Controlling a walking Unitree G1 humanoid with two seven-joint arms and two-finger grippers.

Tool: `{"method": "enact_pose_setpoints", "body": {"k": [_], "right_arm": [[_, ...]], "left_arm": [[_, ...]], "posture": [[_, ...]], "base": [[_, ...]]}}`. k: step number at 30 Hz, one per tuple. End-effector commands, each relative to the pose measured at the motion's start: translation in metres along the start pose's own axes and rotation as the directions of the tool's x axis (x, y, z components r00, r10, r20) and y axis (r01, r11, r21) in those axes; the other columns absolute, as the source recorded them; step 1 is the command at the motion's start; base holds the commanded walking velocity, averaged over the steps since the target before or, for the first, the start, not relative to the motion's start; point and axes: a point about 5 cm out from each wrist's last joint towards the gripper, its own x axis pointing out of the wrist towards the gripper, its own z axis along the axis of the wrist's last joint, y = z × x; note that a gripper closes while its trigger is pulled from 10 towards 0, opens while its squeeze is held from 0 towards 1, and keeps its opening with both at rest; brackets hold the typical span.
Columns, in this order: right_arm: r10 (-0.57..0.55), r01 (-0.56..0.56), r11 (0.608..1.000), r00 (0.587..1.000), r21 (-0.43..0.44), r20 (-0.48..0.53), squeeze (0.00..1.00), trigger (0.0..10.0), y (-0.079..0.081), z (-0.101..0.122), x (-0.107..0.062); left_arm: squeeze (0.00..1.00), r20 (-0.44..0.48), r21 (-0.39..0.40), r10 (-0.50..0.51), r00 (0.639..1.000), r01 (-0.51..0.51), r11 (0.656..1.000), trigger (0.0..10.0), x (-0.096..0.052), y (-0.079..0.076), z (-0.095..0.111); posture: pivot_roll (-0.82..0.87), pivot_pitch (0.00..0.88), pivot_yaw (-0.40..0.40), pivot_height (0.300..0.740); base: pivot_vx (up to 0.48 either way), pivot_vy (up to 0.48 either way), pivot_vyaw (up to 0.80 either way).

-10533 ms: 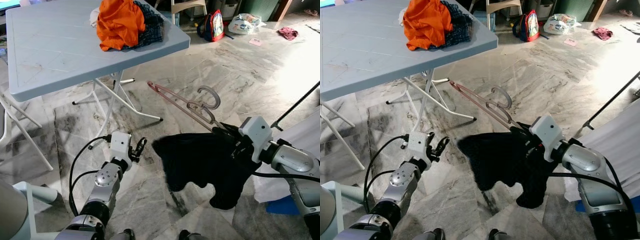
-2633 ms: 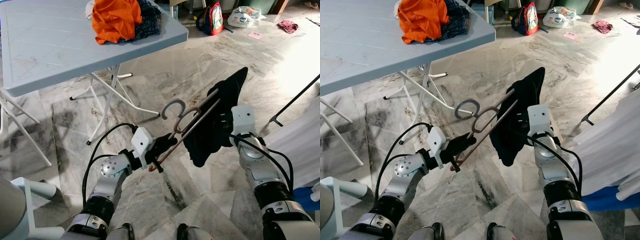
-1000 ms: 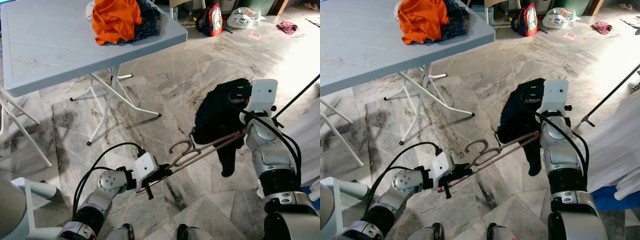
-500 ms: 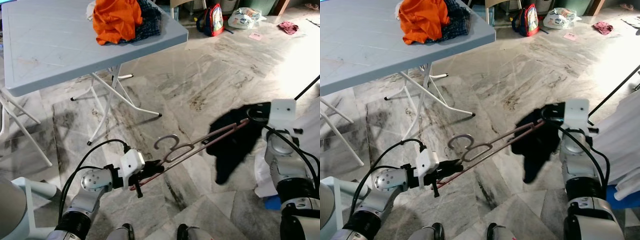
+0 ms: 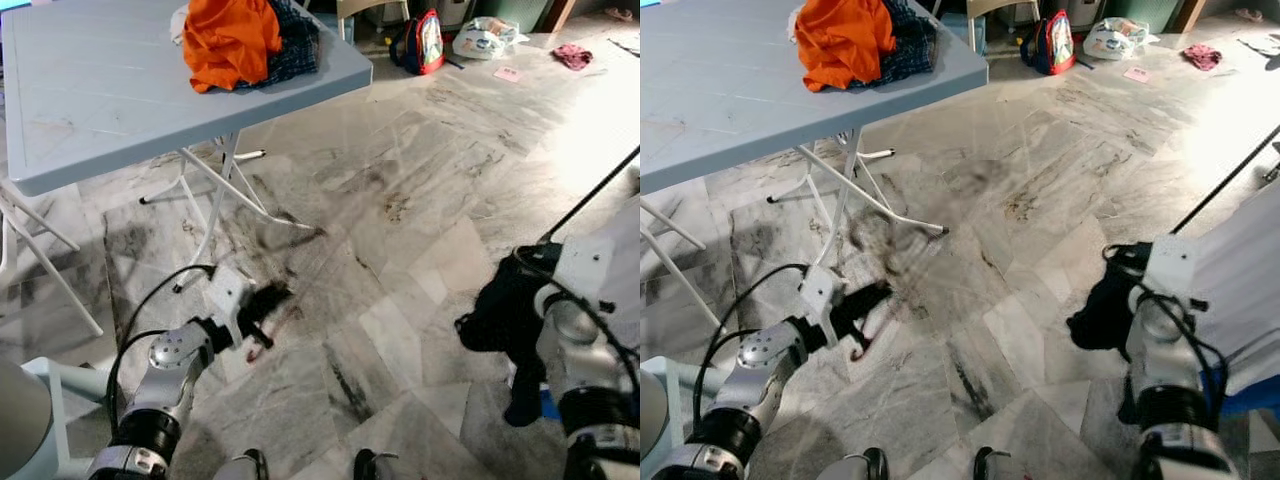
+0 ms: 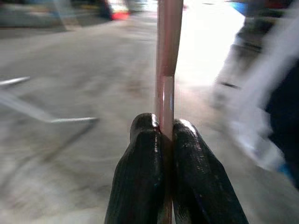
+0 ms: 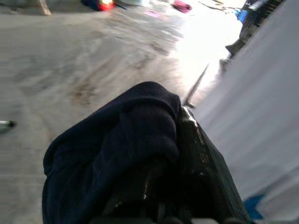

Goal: Hang hanger

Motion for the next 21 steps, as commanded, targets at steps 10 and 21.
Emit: {"method": "enact_pose_setpoints", "body": {"k": [10, 21], "right_arm": [[0.154, -0.158, 0.987, 0.970, 0.003, 0.187, 0.00, 0.0, 0.027, 0.025, -0.027], [0.304, -0.342, 0.938, 0.893, 0.060, 0.332, 0.00, 10.0, 0.071, 0.051, -0.059]], "left_arm": [[0.00, 0.106, 0.016, 0.238, 0.965, -0.241, 0.970, 10.0, 0.005, -0.014, 0.010], [0.00, 0.164, 0.023, 0.395, 0.904, -0.404, 0.915, 10.0, -0.009, 0.002, 0.020]], "posture": [[-0.04, 0.132, 0.006, 0.740], [-0.02, 0.118, 0.011, 0.740]], "base": [[0.000, 0.000, 0.00], [0.000, 0.000, 0.00]]}}
